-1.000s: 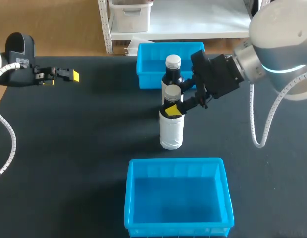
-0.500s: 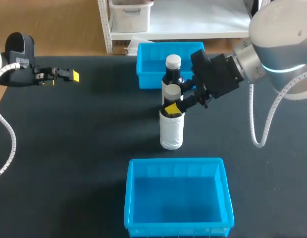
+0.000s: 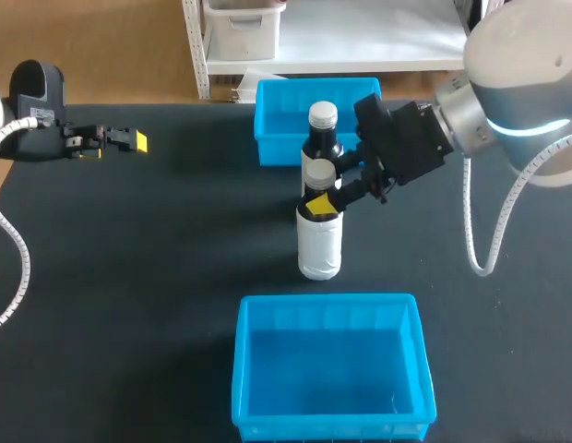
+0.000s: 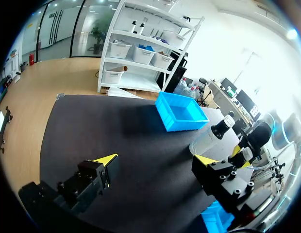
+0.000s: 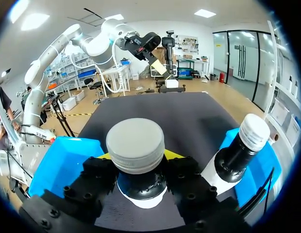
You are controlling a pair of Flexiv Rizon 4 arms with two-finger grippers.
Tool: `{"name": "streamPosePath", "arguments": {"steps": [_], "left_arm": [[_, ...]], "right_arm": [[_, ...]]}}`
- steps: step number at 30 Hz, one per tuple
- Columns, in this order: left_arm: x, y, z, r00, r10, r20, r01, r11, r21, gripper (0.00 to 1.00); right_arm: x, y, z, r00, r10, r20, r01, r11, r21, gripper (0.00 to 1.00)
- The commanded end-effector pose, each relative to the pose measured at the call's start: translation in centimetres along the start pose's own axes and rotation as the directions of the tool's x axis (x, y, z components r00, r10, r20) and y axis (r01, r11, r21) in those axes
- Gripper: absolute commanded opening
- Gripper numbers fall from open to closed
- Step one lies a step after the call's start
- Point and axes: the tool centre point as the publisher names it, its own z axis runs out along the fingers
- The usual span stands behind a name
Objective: Pick up the bottle, and place it in the far bin if it is heavy, or in the near bin if it is light.
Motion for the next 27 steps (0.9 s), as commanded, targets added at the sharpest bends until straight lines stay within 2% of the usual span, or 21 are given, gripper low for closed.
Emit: {"name": "streamPosePath", "arguments": {"steps": [1,2,3,4,12,14,16,21,27], "left_arm": [[0.00,0.00,0.00,1.000,0.000,0.000,0.000,1.000,0.000,1.00],[0.00,0.00,0.00,1.000,0.000,0.000,0.000,1.000,0.000,1.00],[0.00,0.00,0.00,1.000,0.000,0.000,0.000,1.000,0.000,1.00],[0.00,0.00,0.00,1.000,0.000,0.000,0.000,1.000,0.000,1.00],[0.00,0.00,0.00,1.000,0.000,0.000,0.000,1.000,0.000,1.00],[0.00,0.00,0.00,1.000,0.000,0.000,0.000,1.000,0.000,1.00],[0.00,0.00,0.00,1.000,0.000,0.000,0.000,1.000,0.000,1.00],[0.00,0.00,0.00,1.000,0.000,0.000,0.000,1.000,0.000,1.00],[0.00,0.00,0.00,1.000,0.000,0.000,0.000,1.000,0.000,1.00]], "right_arm": [[0.20,0.28,0.07,1.000,0.001,0.001,-0.001,1.000,-0.001,0.54],[0.21,0.28,0.07,1.000,0.001,0.001,-0.001,1.000,-0.001,0.56],[0.22,0.28,0.07,1.000,0.000,0.001,0.000,1.000,-0.001,0.69],[0.23,0.28,0.06,1.000,-0.001,0.001,0.001,1.000,-0.001,0.73],[0.34,0.17,-0.11,1.000,0.001,0.003,-0.001,1.000,0.000,0.72],[0.34,0.16,-0.12,1.000,0.001,0.005,-0.001,1.000,0.001,0.67],[0.34,0.16,-0.14,1.000,0.000,0.006,0.000,1.000,0.001,0.59],[0.29,0.31,-0.23,1.000,-0.003,0.009,0.003,1.000,0.001,0.50],[0.23,0.54,-0.11,1.000,-0.007,0.013,0.007,1.000,-0.003,0.48]]}}
